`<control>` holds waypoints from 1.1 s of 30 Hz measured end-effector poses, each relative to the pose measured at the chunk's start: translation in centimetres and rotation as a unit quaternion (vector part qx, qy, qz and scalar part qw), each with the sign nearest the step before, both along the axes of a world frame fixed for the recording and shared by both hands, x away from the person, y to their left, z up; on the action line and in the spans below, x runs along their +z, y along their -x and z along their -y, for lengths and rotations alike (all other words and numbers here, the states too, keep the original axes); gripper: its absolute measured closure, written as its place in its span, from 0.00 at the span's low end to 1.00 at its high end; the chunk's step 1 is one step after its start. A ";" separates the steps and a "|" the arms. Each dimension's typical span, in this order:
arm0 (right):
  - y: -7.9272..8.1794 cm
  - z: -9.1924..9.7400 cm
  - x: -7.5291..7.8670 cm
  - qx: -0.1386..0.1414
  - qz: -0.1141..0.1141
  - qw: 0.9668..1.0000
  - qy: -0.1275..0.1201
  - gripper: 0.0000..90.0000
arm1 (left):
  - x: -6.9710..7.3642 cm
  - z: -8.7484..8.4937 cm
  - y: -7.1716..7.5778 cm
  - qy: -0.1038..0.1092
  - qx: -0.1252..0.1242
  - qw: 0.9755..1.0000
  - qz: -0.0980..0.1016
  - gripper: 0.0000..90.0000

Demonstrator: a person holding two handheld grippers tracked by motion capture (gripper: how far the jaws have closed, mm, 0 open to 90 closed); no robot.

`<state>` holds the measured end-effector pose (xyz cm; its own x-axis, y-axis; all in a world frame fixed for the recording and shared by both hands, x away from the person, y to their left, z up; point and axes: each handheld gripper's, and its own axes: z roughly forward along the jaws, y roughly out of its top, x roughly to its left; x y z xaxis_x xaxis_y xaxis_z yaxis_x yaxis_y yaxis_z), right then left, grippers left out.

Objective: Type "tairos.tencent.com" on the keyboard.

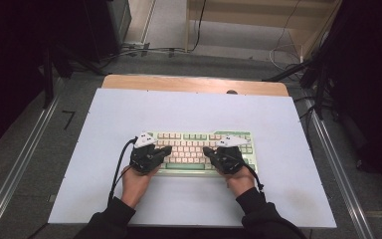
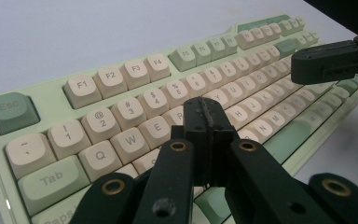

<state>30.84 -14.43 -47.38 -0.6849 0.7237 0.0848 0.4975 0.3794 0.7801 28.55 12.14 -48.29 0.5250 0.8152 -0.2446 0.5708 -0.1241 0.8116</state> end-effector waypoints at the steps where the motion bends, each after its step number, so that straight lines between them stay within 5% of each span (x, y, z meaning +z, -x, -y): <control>1: 0.0 0.0 0.0 0.000 0.001 1.000 0.000 0.98 | 0.0 0.0 0.0 -0.001 -0.001 1.000 -0.001 1.00; 33: -0.1 0.2 0.1 -0.003 0.000 1.000 0.000 0.98 | -1.2 1.0 0.7 -0.016 -0.013 1.000 -0.021 1.00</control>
<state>30.92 -14.59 -47.30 -0.6809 0.7276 0.0841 0.4991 0.3768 0.7804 27.87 11.14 -49.45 0.5366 0.8087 -0.2408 0.6007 -0.1656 0.7822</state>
